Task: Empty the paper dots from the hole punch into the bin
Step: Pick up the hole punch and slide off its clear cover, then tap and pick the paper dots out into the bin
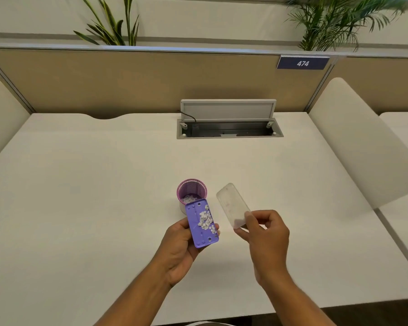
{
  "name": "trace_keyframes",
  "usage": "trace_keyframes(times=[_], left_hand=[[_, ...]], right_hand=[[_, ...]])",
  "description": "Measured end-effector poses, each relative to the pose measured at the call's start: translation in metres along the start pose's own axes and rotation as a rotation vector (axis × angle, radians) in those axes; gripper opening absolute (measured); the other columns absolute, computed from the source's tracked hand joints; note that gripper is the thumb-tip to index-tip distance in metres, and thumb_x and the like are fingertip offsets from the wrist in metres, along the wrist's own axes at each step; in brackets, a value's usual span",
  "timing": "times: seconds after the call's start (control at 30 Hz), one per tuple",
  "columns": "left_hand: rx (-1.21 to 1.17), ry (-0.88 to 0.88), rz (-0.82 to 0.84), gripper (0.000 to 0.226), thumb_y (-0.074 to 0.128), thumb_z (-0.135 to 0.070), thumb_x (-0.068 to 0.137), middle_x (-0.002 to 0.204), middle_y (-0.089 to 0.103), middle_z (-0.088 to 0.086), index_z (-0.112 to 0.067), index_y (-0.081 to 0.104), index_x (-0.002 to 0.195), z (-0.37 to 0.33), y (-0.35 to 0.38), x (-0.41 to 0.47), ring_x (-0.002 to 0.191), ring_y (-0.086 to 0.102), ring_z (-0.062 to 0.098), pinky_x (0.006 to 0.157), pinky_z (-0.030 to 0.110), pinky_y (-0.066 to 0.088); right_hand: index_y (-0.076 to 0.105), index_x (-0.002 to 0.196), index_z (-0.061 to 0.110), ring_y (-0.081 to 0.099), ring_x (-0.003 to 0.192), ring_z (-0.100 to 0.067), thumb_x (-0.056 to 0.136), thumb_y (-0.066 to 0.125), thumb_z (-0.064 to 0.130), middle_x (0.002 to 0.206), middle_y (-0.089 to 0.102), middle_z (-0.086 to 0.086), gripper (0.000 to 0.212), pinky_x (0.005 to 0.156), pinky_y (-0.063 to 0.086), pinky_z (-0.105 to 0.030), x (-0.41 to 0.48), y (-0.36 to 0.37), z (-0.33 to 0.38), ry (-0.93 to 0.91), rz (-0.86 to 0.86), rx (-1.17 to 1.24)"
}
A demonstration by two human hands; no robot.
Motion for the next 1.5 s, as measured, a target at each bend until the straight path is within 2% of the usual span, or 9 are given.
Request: trace_keyframes(times=[0.13, 0.23, 0.43, 0.63, 0.77, 0.87, 1.0, 1.3, 1.5], left_hand=[[-0.008, 0.01, 0.002, 0.039, 0.043, 0.0, 0.106, 0.107, 0.079, 0.027, -0.007, 0.081, 0.11, -0.001, -0.004, 0.002, 0.092, 0.079, 0.039, 0.075, 0.04, 0.067], [-0.02, 0.018, -0.003, 0.041, 0.043, 0.001, 0.105, 0.1, 0.08, 0.023, -0.007, 0.083, 0.104, -0.002, -0.005, 0.002, 0.088, 0.079, 0.036, 0.075, 0.042, 0.067], [-0.027, 0.036, -0.023, 0.035, 0.043, 0.001, 0.106, 0.1, 0.08, 0.022, -0.003, 0.077, 0.114, -0.004, -0.009, 0.003, 0.087, 0.079, 0.035, 0.074, 0.043, 0.067], [0.008, 0.028, -0.05, 0.037, 0.044, 0.0, 0.105, 0.099, 0.08, 0.024, -0.004, 0.081, 0.107, -0.005, -0.015, 0.003, 0.084, 0.079, 0.035, 0.073, 0.041, 0.068], [0.058, 0.013, -0.055, 0.037, 0.045, -0.001, 0.104, 0.097, 0.081, 0.021, -0.006, 0.081, 0.109, -0.002, -0.017, 0.002, 0.083, 0.079, 0.034, 0.075, 0.04, 0.067], [0.075, 0.008, -0.051, 0.039, 0.047, -0.002, 0.104, 0.097, 0.081, 0.019, -0.012, 0.084, 0.104, -0.001, -0.018, 0.002, 0.083, 0.079, 0.032, 0.076, 0.04, 0.067], [0.091, 0.022, -0.05, 0.04, 0.046, -0.005, 0.105, 0.099, 0.082, 0.017, -0.016, 0.084, 0.104, -0.005, -0.018, 0.004, 0.085, 0.079, 0.03, 0.074, 0.038, 0.066], [0.083, 0.112, -0.012, 0.039, 0.042, 0.002, 0.102, 0.12, 0.079, 0.02, -0.002, 0.074, 0.124, -0.049, -0.007, 0.025, 0.098, 0.077, 0.03, 0.081, 0.039, 0.068], [0.065, 0.203, -0.056, 0.034, 0.042, -0.002, 0.106, 0.094, 0.083, 0.012, -0.006, 0.074, 0.116, -0.094, -0.001, 0.048, 0.076, 0.08, 0.023, 0.062, 0.031, 0.065]], right_hand=[[0.068, 0.088, 0.011, 0.075, 0.062, -0.02, 0.093, 0.071, 0.012, 0.076, 0.074, -0.008, 0.005, 0.056, 0.061, -0.036, 0.02, -0.004, -0.029, 0.138, -0.047, -0.057], [0.069, 0.088, 0.01, 0.069, 0.052, -0.017, 0.092, 0.071, 0.014, 0.072, 0.075, -0.008, 0.006, 0.061, 0.062, -0.041, 0.033, -0.004, -0.052, 0.219, -0.079, -0.116], [0.068, 0.09, 0.006, 0.078, 0.061, -0.026, 0.09, 0.073, 0.01, 0.064, 0.076, -0.006, 0.007, 0.074, 0.063, -0.04, 0.048, -0.001, -0.085, 0.361, -0.085, -0.085], [0.066, 0.089, 0.006, 0.076, 0.054, -0.023, 0.087, 0.075, 0.007, 0.076, 0.076, -0.012, 0.009, 0.067, 0.066, -0.041, 0.05, -0.01, -0.098, 0.38, -0.08, -0.254], [0.065, 0.092, 0.007, 0.074, 0.052, -0.025, 0.084, 0.078, 0.009, 0.084, 0.073, -0.014, 0.016, 0.055, 0.063, -0.034, 0.049, -0.016, -0.097, 0.401, -0.06, -0.31], [0.063, 0.093, 0.018, 0.069, 0.052, -0.026, 0.083, 0.08, 0.021, 0.088, 0.071, -0.009, 0.02, 0.044, 0.049, -0.026, 0.045, -0.015, -0.09, 0.359, -0.034, -0.417], [0.064, 0.09, 0.026, 0.064, 0.074, -0.019, 0.084, 0.079, 0.023, 0.088, 0.067, -0.003, 0.016, 0.057, 0.044, -0.028, 0.037, -0.008, -0.075, 0.233, 0.043, -0.411], [0.071, 0.08, 0.027, 0.063, 0.075, 0.007, 0.088, 0.072, 0.019, 0.079, 0.071, 0.025, 0.012, 0.063, 0.046, -0.024, 0.027, 0.028, -0.014, -0.018, 0.129, -0.332], [0.076, 0.099, 0.025, 0.065, 0.084, 0.004, 0.094, 0.067, 0.019, 0.091, 0.075, 0.018, 0.012, 0.074, 0.051, -0.02, 0.032, 0.055, 0.022, -0.154, 0.262, -0.32]])
Point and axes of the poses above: each hand's wrist, its own x-axis towards the middle knuckle, its own y-axis out of the palm, z = x × y, the point moved 2 cm from there along x, towards the middle knuckle
